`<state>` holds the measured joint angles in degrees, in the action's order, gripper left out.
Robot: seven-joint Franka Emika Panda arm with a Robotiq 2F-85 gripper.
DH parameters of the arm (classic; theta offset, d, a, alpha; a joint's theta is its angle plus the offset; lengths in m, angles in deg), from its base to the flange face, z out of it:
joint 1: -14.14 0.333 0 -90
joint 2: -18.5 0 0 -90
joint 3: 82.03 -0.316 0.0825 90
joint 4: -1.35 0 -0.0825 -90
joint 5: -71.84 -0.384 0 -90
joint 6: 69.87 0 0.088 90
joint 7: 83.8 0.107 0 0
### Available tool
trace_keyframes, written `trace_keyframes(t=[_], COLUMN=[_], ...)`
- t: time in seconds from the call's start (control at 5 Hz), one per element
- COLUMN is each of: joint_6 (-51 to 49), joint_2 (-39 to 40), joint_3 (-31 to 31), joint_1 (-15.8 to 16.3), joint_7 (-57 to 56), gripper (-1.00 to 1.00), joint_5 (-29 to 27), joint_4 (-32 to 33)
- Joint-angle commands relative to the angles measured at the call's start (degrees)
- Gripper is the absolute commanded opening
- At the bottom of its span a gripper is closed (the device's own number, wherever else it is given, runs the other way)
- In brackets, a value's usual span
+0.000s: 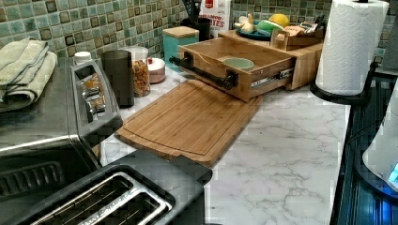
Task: Close the drawer.
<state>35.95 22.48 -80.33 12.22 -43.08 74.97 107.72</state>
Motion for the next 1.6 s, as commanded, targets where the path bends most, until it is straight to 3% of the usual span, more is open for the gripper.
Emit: trace_keyframes(t=[0.2,0.4,0.6,1.0,1.4,1.6], joint_6=[0.03,4.86,16.26,17.57,24.95,19.98], joint_2=[0.02,1.04,0.99,6.45,8.08,11.46], joint_3=[0.26,0.54,-0.12,-0.57,-0.26,-0.37], joint_1=[-0.26,-0.81,0.21,0.26,1.16,0.64], joint_7=[0.00,-4.53,-3.28,-5.45,-4.11,-10.07], gripper=[-1.00,-1.00,-1.00,-1.00,-1.00,-1.00], joint_5=[0.37,-1.21,3.83,4.17,5.48,6.13], joint_4=[-0.02,1.66,7.53,4.12,5.44,0.28])
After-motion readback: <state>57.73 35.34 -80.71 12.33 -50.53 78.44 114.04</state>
